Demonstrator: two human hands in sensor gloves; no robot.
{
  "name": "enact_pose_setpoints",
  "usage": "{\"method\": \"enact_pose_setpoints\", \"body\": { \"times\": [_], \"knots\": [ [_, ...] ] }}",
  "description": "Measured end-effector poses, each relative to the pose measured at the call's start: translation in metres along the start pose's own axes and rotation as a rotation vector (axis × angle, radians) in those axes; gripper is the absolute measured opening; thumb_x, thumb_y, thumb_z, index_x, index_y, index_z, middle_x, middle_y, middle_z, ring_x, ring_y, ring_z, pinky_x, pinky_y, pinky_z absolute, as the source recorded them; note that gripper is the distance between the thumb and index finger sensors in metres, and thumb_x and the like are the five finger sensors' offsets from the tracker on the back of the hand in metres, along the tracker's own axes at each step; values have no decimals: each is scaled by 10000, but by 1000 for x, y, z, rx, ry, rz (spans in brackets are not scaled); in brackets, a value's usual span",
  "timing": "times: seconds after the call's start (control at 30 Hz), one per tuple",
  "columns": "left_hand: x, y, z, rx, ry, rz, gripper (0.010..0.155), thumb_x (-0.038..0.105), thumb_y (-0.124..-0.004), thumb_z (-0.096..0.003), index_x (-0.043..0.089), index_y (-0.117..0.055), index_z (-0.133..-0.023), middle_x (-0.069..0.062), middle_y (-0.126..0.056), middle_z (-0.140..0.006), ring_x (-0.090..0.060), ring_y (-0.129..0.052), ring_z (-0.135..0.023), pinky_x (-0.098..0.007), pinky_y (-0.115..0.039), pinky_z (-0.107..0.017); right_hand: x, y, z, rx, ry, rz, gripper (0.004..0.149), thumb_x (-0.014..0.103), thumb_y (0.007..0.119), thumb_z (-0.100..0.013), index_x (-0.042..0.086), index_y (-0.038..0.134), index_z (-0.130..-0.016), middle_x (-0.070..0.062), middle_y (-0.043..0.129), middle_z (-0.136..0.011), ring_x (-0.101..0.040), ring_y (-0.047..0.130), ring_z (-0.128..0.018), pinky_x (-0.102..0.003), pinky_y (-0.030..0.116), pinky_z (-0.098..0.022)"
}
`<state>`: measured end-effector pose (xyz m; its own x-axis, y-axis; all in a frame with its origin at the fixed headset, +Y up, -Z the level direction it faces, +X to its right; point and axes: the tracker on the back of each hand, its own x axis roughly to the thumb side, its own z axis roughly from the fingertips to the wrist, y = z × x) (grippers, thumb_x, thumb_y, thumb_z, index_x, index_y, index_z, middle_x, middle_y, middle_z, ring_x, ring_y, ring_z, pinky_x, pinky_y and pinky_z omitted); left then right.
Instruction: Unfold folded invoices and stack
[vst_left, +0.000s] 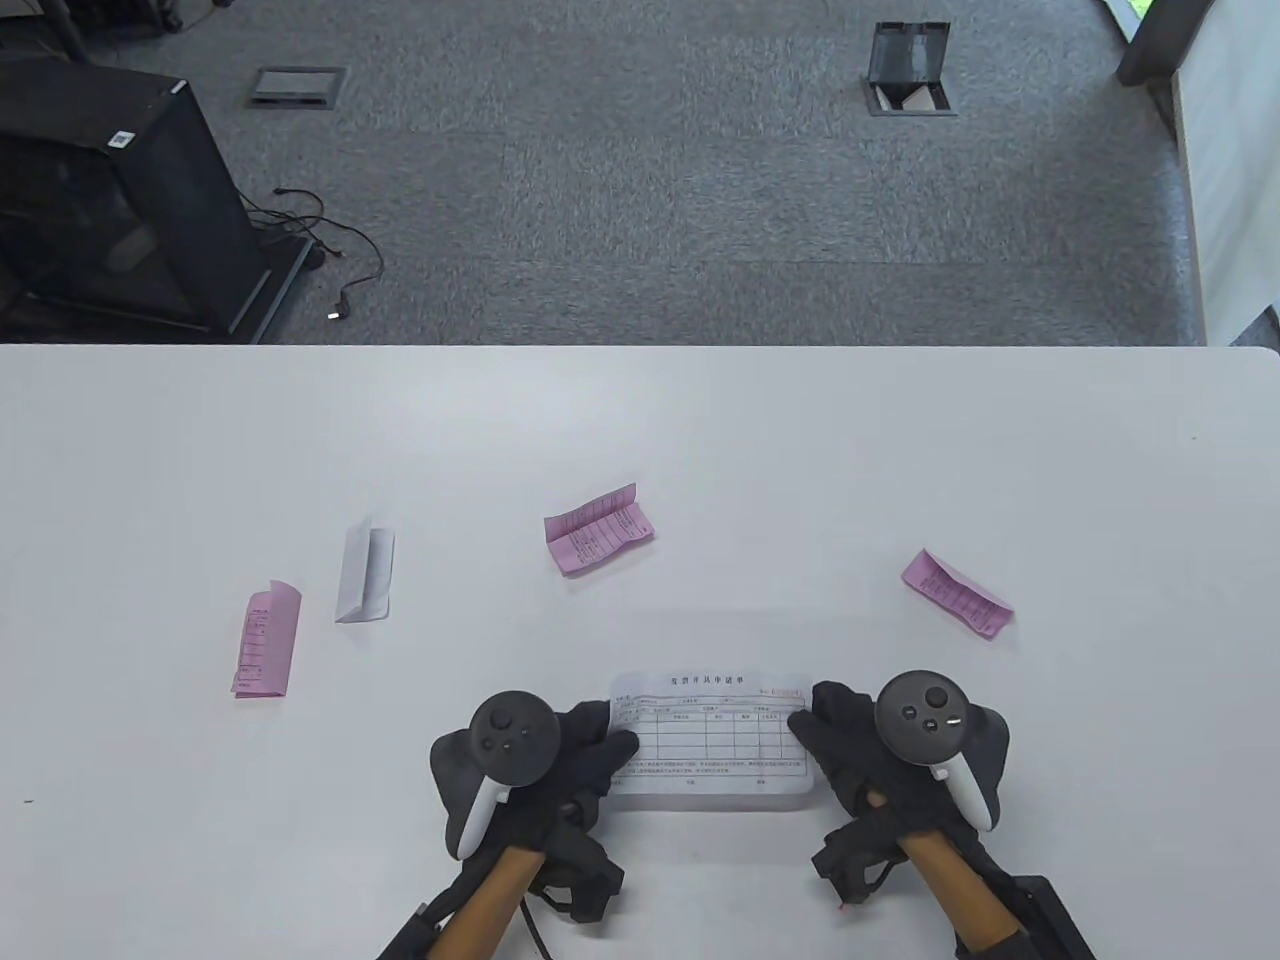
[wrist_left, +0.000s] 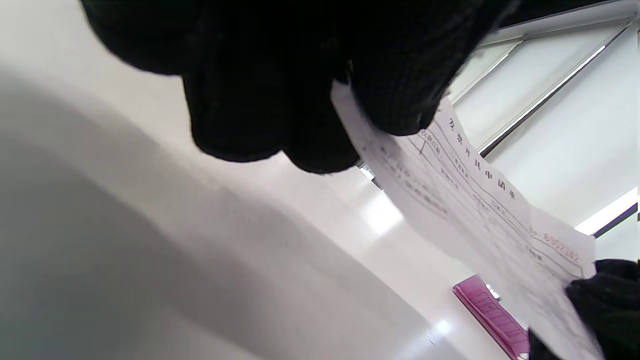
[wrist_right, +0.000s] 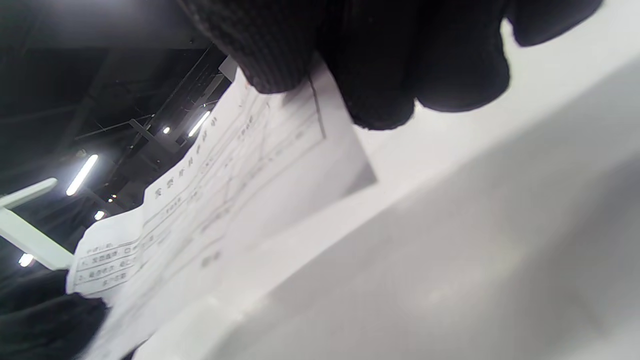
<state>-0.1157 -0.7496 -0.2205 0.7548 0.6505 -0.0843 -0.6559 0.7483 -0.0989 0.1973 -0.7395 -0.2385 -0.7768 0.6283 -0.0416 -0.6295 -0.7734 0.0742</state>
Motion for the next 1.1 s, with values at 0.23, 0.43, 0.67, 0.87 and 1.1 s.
{"method": "enact_pose_setpoints", "body": {
  "times": [0.23, 0.43, 0.67, 0.87, 1.1],
  "knots": [
    [24, 8, -53, 48, 113, -115, 642, 370, -923, -438, 146, -712, -1002, -35, -1037, -636, -262, -972, -582, -366, -829, -389, 27, -7, -57, -68, 70, 292, 356, 397, 761, -459, 213, 812, -760, -56, 926, -646, -332, 883, -637, -616, 600, -622],
    [21, -18, -88, 6, 220, -288, 688, 384, -922, -437, 150, -668, -1032, -37, -1023, -638, -253, -957, -581, -361, -818, -407, 24, 28, -91, -17, 178, 523, 347, 408, 766, -455, 248, 821, -757, -77, 898, -719, -363, 842, -702, -640, 563, -638],
    [25, -36, -96, -5, 234, -522, 768, 442, -923, -422, 185, -603, -1070, 14, -984, -605, -203, -929, -540, -344, -805, -426, 24, 47, -101, -7, 234, 656, 326, 424, 783, -442, 270, 827, -726, -95, 839, -762, -391, 783, -752, -658, 531, -648],
    [18, -31, -96, -2, 280, -569, 856, 520, -903, -389, 207, -547, -1101, 10, -945, -653, -221, -898, -589, -365, -776, -471, 18, 42, -103, 9, 298, 697, 419, 488, 775, -424, 261, 770, -776, -111, 792, -818, -408, 741, -789, -667, 511, -654],
    [13, -28, -96, -7, 275, -576, 870, 537, -898, -383, 218, -537, -1107, -2, -930, -686, -238, -884, -615, -373, -764, -493, 10, 36, -103, -4, 309, 646, 458, 508, 783, -408, 251, 760, -787, -108, 785, -811, -405, 751, -781, -669, 514, -652]
  ]
}}
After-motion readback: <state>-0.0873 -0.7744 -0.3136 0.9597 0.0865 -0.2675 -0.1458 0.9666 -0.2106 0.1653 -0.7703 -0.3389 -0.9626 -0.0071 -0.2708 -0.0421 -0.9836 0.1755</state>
